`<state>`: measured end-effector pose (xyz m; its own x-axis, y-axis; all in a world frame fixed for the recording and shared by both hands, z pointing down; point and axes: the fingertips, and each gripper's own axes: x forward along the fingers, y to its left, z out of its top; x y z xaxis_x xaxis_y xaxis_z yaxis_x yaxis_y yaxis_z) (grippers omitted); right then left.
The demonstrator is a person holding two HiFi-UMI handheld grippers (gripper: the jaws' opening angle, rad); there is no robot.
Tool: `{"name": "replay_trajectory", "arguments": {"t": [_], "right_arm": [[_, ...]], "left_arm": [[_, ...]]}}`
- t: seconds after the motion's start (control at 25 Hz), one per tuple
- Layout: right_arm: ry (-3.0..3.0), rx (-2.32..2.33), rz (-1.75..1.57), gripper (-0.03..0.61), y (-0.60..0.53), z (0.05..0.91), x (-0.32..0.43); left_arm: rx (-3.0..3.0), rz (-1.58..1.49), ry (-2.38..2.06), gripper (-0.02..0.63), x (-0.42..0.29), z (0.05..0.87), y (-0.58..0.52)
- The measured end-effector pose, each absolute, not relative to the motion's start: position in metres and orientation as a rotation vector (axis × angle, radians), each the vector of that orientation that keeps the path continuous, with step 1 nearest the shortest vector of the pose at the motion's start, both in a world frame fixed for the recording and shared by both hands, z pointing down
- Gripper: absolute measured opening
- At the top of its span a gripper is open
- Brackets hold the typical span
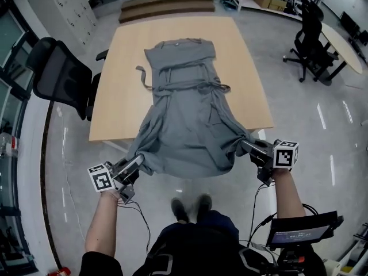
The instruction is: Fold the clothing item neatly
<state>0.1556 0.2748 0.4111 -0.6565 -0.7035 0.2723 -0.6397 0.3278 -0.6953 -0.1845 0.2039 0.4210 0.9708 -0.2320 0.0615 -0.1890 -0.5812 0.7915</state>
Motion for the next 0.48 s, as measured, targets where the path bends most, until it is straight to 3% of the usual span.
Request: {"name": "replay_trajectory", "arguments": {"t": [0.48], "right_arm": [[2.467, -1.277, -1.095, 0.025, 0.152, 0.339, 0.216]], "left_arm": [[2.176, -0.214, -0.474, 0.018, -0.191, 0.359, 0.08]]}}
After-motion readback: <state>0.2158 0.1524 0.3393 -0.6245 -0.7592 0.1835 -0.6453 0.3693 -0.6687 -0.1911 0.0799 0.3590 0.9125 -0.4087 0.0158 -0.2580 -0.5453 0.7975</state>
